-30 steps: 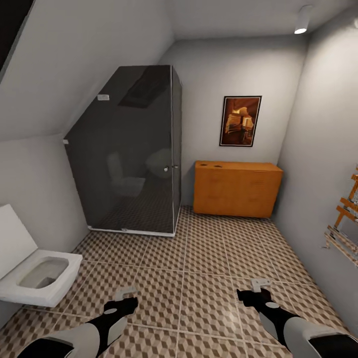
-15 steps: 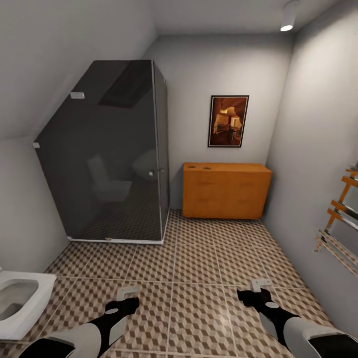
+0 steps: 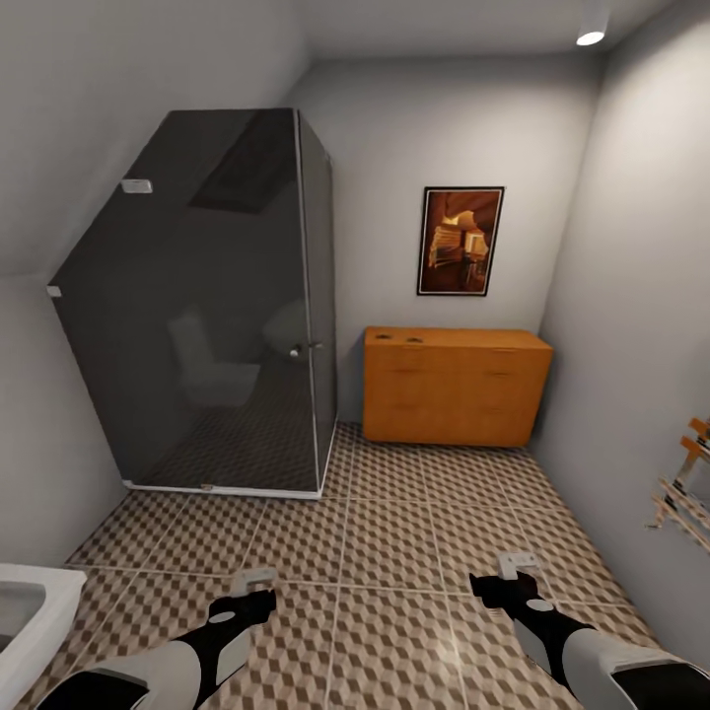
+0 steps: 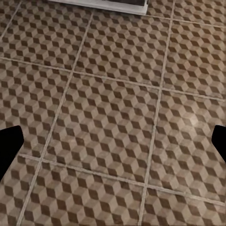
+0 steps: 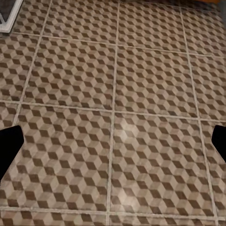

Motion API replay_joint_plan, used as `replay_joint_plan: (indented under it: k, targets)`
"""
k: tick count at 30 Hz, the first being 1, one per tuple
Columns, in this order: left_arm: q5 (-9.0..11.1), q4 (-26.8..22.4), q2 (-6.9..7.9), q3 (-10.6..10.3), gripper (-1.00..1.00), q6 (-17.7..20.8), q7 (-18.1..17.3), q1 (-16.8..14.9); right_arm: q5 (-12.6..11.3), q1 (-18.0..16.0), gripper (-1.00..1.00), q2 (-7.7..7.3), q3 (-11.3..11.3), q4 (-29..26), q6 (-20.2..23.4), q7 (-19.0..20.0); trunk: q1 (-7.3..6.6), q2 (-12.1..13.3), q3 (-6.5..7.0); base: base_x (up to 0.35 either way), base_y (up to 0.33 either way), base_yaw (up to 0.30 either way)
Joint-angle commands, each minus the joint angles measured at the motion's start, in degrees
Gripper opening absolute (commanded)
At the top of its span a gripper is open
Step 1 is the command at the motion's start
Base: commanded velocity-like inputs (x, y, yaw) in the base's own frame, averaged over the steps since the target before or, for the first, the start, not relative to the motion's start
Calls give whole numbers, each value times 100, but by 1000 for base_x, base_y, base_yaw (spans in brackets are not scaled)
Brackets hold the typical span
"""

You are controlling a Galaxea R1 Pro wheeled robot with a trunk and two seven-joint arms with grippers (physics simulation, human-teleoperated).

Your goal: Take the four mousetraps from the cabinet in the bathroom and place them on the bathroom floor. Make sure all four end up on the same floor surface, and ensure that at least two of them are either under or directly next to the same bathroom sink.

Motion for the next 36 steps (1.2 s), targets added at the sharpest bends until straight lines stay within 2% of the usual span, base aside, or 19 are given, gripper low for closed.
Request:
replay_joint_plan:
  k: [1, 9, 36]
  targets:
    - [1, 0, 0, 0, 100, 0, 0, 0, 0, 0, 100, 0, 0, 0, 0, 0, 0, 0, 0, 325, -108, 190]
    - [0, 0, 0, 0, 100, 0, 0, 0, 0, 0, 100, 3, 0, 0, 0, 0, 0, 0, 0, 325, -115, 96]
    - [-1, 0, -9, 0, 100, 0, 4, 0, 0, 0, 100, 2, 0, 0, 0, 0, 0, 0, 0, 325, -130, 4]
